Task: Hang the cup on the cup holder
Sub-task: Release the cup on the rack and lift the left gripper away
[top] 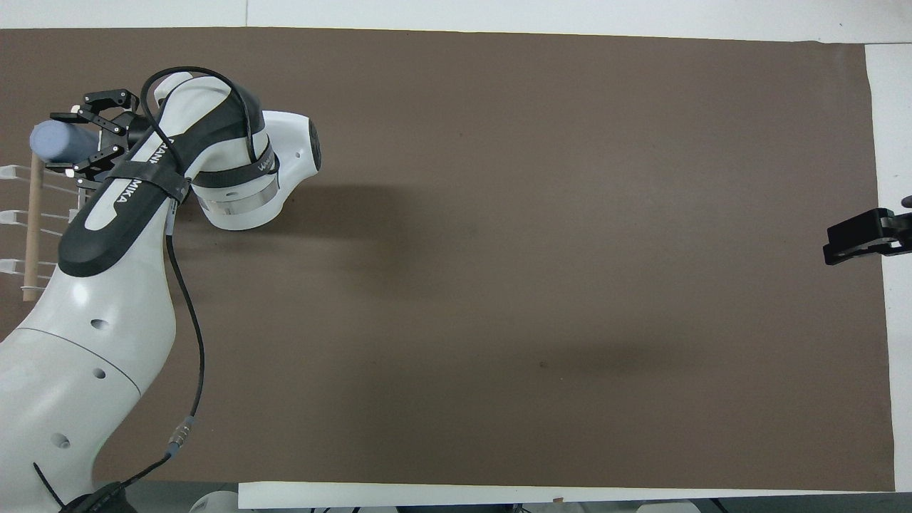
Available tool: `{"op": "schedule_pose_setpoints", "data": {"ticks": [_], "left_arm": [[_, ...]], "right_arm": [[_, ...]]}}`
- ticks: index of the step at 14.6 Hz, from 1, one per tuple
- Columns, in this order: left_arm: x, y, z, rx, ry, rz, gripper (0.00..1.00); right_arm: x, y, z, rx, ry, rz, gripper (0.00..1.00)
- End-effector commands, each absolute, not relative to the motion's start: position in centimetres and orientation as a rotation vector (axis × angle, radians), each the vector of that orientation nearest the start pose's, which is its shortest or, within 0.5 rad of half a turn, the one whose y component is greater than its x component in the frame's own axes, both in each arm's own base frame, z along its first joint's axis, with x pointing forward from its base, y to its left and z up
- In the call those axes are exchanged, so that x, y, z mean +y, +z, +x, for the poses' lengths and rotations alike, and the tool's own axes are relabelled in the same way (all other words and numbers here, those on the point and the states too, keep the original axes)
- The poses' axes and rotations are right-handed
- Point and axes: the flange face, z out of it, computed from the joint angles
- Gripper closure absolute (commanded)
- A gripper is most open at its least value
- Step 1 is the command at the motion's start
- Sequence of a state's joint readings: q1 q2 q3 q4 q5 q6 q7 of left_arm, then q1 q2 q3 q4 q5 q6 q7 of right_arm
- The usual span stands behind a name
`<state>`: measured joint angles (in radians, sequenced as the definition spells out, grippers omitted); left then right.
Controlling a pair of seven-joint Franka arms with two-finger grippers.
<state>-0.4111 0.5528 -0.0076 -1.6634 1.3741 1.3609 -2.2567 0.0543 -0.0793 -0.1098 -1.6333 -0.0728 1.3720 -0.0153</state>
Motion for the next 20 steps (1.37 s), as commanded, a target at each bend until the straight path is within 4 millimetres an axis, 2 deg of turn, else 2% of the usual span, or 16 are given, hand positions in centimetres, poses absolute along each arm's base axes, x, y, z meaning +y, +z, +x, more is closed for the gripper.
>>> {"op": "schedule_pose_setpoints", "data": {"ticks": [1, 3, 4, 7, 8, 10, 14, 15, 16, 18, 20], "left_arm": [[-14.5, 32.2, 62.1, -1.220, -1.299, -1.370, 0.94], [-14.5, 32.5, 62.7, -1.288, -1.313, -1.382, 0.24], [-14.6, 32.7, 62.8, -1.292, -1.314, -1.386, 0.01], [-14.2, 34.1, 63.4, -1.385, -1.285, -1.415, 0.00], [-14.1, 35.6, 63.0, -1.465, -1.233, -1.422, 0.00], [-13.8, 35.7, 62.6, -1.503, -1.169, -1.434, 0.00], [-10.3, 37.7, 63.0, -1.517, -1.026, -1.488, 0.00], [-10.1, 38.6, 63.0, -1.524, -0.979, -1.559, 0.00], [-10.2, 40.5, 63.0, -1.487, -0.923, -1.661, 0.00], [-8.1, 44.2, 62.3, -1.485, -0.747, -1.800, 0.00], [-6.1, 46.0, 62.1, -1.458, -0.685, -1.846, 0.00]], "right_arm": [[-4.0, 62.2, 49.9, 0.064, 0.301, -3.198, 0.00], [-4.0, 62.2, 49.9, 0.064, 0.301, -3.198, 0.00], [-4.0, 62.2, 49.9, 0.064, 0.301, -3.198, 0.00], [-4.0, 62.2, 49.9, 0.064, 0.301, -3.198, 0.00], [-4.0, 62.2, 49.9, 0.064, 0.301, -3.198, 0.00], [-4.0, 62.2, 49.9, 0.067, 0.301, -3.198, 0.00], [-4.0, 62.2, 49.9, 0.064, 0.301, -3.198, 0.00], [-4.0, 62.2, 49.9, 0.067, 0.301, -3.198, 0.00], [-4.0, 62.2, 49.9, 0.064, 0.301, -3.198, 0.00], [-4.0, 62.2, 49.9, 0.064, 0.301, -3.198, 0.00], [-4.0, 62.2, 49.9, 0.064, 0.301, -3.198, 0.00]]}}
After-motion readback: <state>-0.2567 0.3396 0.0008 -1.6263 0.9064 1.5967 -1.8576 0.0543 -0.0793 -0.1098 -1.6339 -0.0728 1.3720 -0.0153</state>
